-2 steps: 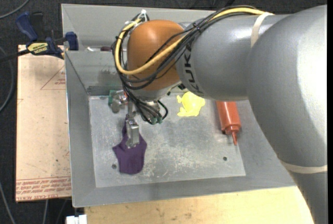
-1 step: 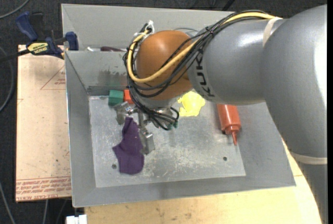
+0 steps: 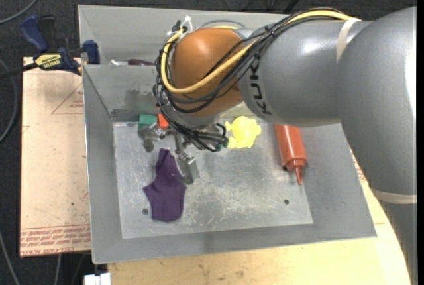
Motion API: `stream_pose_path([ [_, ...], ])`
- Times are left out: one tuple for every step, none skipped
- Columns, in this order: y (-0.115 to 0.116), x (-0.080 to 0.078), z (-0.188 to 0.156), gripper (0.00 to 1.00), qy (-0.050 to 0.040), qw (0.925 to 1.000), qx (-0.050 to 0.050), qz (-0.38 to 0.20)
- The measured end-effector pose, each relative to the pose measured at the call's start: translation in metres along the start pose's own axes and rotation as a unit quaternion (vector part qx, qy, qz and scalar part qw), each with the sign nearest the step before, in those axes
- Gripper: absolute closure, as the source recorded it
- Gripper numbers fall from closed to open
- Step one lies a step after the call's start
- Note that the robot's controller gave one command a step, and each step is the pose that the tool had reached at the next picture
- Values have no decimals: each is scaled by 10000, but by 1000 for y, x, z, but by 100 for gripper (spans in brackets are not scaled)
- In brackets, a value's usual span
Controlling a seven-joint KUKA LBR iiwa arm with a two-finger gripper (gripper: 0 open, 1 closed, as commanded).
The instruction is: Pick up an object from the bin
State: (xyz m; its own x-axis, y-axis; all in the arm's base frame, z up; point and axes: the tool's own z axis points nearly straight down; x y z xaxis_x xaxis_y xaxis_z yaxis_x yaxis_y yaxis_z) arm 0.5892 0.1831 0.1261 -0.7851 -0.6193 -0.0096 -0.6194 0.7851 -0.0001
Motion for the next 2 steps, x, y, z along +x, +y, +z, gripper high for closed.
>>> stream_pose_path([
  [12, -1, 32, 0, 29, 9948, -15, -1019],
  [31, 30, 55, 100, -15, 9515, -7, -3076],
])
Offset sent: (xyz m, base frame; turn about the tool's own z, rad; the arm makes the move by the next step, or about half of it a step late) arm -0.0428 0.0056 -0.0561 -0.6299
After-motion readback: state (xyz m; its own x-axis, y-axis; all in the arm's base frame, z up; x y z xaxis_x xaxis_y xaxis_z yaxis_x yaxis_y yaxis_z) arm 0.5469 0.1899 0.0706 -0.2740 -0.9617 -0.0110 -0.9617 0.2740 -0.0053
